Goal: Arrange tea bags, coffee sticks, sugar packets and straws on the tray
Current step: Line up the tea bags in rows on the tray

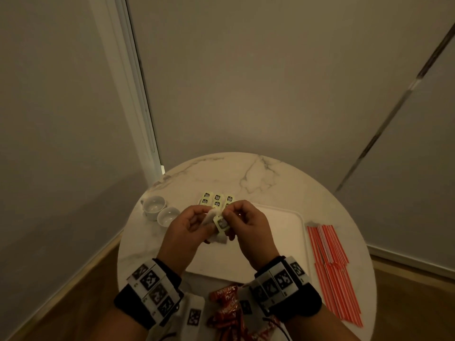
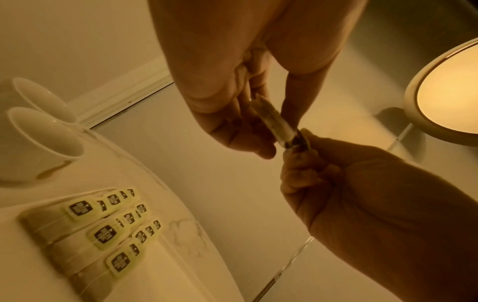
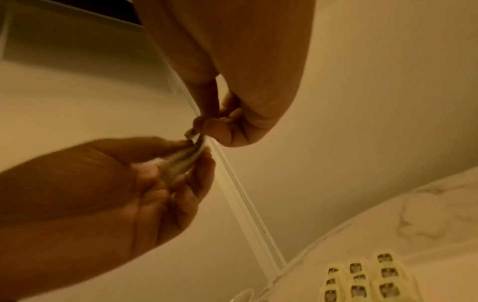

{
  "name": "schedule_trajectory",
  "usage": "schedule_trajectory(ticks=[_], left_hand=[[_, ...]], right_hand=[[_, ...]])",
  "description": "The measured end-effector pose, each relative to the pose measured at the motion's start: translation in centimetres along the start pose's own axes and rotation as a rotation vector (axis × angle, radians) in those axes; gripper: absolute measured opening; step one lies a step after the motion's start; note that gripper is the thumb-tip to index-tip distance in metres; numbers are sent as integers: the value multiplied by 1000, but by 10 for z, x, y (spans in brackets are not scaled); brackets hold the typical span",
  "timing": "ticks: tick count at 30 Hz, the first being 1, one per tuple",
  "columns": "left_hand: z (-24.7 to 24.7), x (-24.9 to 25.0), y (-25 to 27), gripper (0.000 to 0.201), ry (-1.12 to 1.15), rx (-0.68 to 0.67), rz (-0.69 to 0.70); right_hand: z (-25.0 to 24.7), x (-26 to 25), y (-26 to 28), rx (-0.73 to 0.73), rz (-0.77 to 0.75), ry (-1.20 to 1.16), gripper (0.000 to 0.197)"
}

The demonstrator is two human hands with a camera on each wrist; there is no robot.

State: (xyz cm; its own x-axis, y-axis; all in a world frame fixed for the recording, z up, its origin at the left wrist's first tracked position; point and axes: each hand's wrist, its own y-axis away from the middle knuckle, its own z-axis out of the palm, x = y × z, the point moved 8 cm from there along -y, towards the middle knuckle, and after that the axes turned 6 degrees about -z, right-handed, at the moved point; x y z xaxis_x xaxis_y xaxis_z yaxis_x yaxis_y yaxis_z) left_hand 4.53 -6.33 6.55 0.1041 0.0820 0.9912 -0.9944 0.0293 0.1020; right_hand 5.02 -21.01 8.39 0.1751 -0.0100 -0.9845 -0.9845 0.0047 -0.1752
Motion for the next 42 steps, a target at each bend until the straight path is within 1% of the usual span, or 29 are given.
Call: schedule_trajectory(ticks=[3,6,8,10,13,16,19,22,25,28,31,36,37,39,42], left_hand=[[2,8,1,16,23,-9,-14],[3,13,-1,16,7,5,-13],[4,18,-1,12,-26,20,24],[4,20,-2,12,0,49,39],[1,20,-2,14,63,69,28],[1,16,-4,17,115,63,0],[3,16,-2,19,128,47,8],[5,16,-1,20,149,27,6],[8,16,-2,22,194,8,-16],[9,19,-3,24,213,9,-22],[10,19,-4,25,202,5,-15],[10,22,-5,22,122,-34,38],[10,22,-5,22,105,-44,47],[10,23,-5,22,81,-55,47],[12,19,-6,21,81,-62,24]], right_hand=[[-5,-5,-1,-6,-22,66,14],[-8,-12,0,-12,-52,147,9],[-9,-17,-1,-24,-81,231,5],[-8,-18,-2,-52,-82,287,5],[-7,-18,-4,-73,-52,263,8],[-7,-17,-6,-47,-51,237,9],[-7,-18,-7,-22,-24,179,11],[-7,-18,-10,-44,25,141,9],[-6,-20,-11,-77,30,149,8],[-3,-23,-12,-112,30,133,13],[-2,-27,-14,-114,17,124,15],[-6,-31,-16,-75,-31,183,5],[-6,-34,-16,-69,-51,187,7],[-5,-39,-16,-90,-96,239,15],[-1,-45,-19,-170,-114,329,3]])
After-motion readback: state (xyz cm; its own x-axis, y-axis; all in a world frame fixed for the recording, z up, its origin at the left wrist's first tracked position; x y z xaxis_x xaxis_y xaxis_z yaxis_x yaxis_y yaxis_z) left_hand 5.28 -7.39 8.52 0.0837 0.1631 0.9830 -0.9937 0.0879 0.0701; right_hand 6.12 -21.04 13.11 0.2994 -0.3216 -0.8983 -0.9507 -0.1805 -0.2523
